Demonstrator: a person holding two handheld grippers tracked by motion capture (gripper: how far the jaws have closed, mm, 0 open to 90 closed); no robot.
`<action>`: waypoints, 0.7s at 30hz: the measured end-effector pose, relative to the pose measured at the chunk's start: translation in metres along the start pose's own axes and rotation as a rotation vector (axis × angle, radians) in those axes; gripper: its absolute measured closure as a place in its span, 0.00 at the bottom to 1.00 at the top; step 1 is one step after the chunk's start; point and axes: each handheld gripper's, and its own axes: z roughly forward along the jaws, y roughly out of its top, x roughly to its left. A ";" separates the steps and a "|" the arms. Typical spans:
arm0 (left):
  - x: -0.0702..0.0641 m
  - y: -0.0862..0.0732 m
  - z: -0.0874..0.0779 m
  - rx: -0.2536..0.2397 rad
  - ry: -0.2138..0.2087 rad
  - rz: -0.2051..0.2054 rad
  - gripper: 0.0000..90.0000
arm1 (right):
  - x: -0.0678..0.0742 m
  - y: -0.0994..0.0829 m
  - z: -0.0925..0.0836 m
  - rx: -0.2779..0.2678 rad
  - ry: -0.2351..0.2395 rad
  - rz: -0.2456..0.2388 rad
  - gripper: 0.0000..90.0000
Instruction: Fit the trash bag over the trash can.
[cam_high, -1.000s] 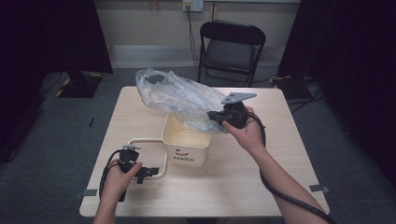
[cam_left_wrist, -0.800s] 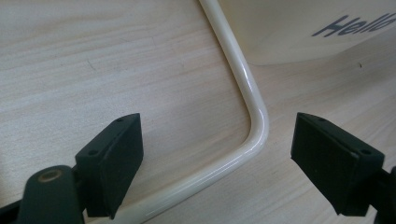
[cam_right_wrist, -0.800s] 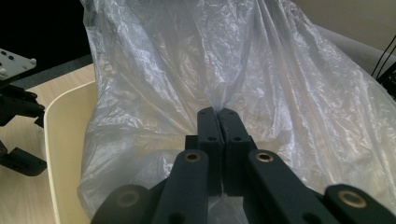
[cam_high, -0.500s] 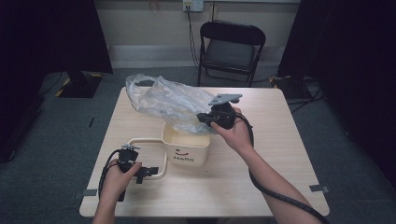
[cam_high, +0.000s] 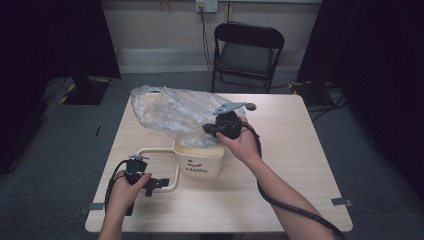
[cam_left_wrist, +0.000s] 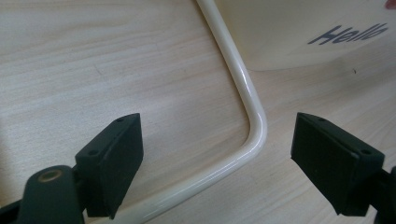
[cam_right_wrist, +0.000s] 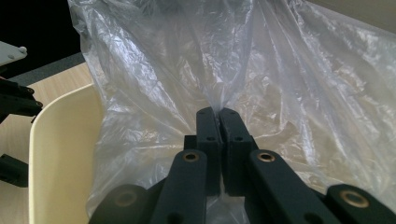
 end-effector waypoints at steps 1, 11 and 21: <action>0.000 0.000 0.000 -0.001 -0.002 0.000 0.18 | 0.000 -0.001 0.002 0.002 0.002 0.004 0.98; -0.002 0.003 -0.003 -0.010 0.001 0.010 0.18 | 0.000 -0.008 0.014 0.032 0.012 0.024 0.97; -0.016 0.021 -0.015 -0.005 -0.005 0.039 0.18 | 0.007 -0.007 0.018 0.082 0.002 -0.025 0.91</action>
